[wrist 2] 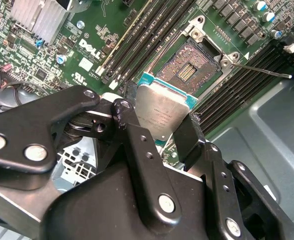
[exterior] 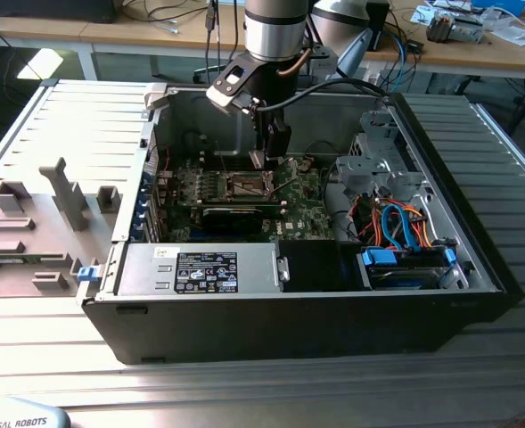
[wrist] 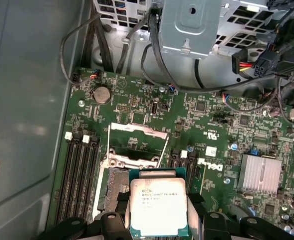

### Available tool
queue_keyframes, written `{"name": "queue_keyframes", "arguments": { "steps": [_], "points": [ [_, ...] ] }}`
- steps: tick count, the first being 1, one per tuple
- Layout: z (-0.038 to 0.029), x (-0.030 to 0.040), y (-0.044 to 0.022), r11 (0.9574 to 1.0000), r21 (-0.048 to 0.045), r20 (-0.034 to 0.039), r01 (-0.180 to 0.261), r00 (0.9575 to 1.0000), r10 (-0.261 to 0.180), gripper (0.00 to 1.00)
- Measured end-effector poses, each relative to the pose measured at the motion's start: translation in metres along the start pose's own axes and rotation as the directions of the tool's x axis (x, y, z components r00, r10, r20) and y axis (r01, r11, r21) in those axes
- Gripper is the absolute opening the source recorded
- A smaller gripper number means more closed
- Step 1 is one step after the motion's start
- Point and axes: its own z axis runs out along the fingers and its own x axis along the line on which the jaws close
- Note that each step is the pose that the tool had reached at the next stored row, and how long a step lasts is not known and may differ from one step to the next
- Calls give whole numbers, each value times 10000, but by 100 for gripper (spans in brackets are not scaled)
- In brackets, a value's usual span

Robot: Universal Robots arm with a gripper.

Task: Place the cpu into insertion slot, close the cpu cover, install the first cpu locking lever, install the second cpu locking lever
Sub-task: 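Place the cpu into insertion slot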

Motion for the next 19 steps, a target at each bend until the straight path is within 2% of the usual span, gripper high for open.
{"name": "queue_keyframes", "arguments": {
  "steps": [19],
  "points": [
    [0,0,0,9999,7,3,-140,9999,140,54]
  ]
}}
